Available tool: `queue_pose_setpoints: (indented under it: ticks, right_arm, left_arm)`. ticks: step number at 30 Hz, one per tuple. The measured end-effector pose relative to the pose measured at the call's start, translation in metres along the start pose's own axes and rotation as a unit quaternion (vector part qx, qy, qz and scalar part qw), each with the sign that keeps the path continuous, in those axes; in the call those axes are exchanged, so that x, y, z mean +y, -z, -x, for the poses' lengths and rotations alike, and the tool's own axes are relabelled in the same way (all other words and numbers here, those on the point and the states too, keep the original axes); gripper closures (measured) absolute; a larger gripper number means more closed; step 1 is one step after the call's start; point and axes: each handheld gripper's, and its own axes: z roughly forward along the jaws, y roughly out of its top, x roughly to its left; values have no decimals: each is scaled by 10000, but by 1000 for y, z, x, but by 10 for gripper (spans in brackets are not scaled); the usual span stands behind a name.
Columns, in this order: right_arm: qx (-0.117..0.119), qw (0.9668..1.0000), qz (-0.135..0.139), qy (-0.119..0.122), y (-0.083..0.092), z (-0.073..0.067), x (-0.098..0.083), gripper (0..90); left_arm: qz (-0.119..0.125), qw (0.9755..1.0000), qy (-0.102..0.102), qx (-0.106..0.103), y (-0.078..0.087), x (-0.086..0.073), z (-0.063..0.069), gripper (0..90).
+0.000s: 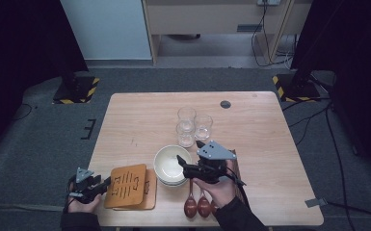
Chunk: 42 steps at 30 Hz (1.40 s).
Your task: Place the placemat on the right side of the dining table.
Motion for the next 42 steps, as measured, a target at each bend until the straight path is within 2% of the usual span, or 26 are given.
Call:
queue_pose_setpoints:
  ticks: [19, 37, 42]
  right_arm:
    - [331, 9991, -12, 251, -12, -42, 8, 250]
    - [726, 9971, -119, 205, -29, -78, 3, 267]
    - [781, 9965, -136, 258, -32, -86, 2, 267]
  left_arm:
    - [3, 10000, 4, -1, 0, 0, 0, 532]
    - [7, 10000, 15, 0, 0, 0, 0, 532]
    - [6, 10000, 19, 2, 0, 0, 0, 532]
